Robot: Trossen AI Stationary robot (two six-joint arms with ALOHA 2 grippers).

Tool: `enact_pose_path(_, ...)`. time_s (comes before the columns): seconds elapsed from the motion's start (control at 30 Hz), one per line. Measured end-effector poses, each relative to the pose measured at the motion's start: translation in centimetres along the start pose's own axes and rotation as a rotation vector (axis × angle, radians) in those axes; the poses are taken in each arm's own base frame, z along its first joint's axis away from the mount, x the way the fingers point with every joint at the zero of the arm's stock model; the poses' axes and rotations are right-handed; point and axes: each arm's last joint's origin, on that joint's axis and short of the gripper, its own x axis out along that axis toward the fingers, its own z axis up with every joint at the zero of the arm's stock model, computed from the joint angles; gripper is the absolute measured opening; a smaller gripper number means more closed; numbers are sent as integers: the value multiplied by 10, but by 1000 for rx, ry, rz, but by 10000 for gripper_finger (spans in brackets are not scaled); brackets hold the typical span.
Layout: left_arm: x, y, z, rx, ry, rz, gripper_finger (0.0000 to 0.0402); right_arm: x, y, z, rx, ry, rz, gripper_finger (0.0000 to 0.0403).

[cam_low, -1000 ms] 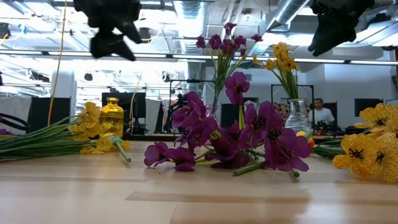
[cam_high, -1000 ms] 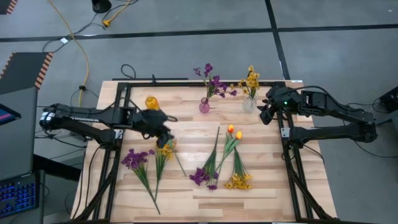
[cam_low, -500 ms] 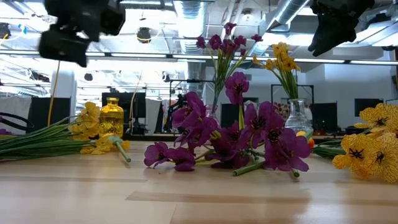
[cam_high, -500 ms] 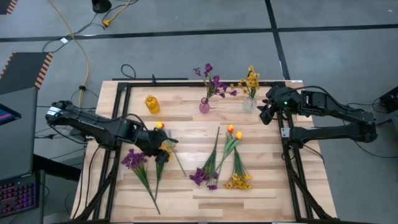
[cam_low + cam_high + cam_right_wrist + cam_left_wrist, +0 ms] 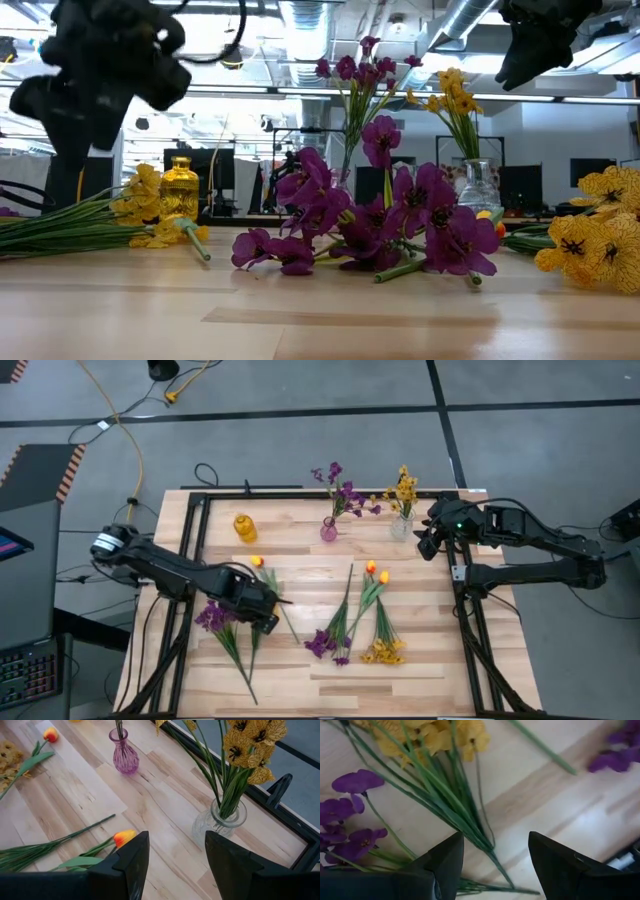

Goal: Sort flowers into vase by color
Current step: Put the left yellow flowers into the transparent vase

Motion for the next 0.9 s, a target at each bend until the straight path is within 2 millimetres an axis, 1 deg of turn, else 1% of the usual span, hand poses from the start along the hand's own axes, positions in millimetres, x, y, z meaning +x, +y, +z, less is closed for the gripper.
enact_pose_path(0.2, 18, -1, 4, -49, 17, 73, 210, 0, 0, 0, 0, 1, 2, 218)
enact_pose_path(0.4, 32, 2, 6, -79, 29, 152, 209, 0, 0, 0, 0, 1, 2, 218)
enact_pose_path(0.6, 44, 2, 9, -84, 3, 204, 195, 0, 0, 0, 0, 1, 2, 218)
enact_pose_path(0.8, 53, 3, 12, -82, -42, 238, 186, 0, 0, 0, 0, 1, 2, 218)
enact_pose_path(0.9, 54, 3, 13, -77, -74, 246, 185, 0, 0, 0, 0, 1, 2, 218)
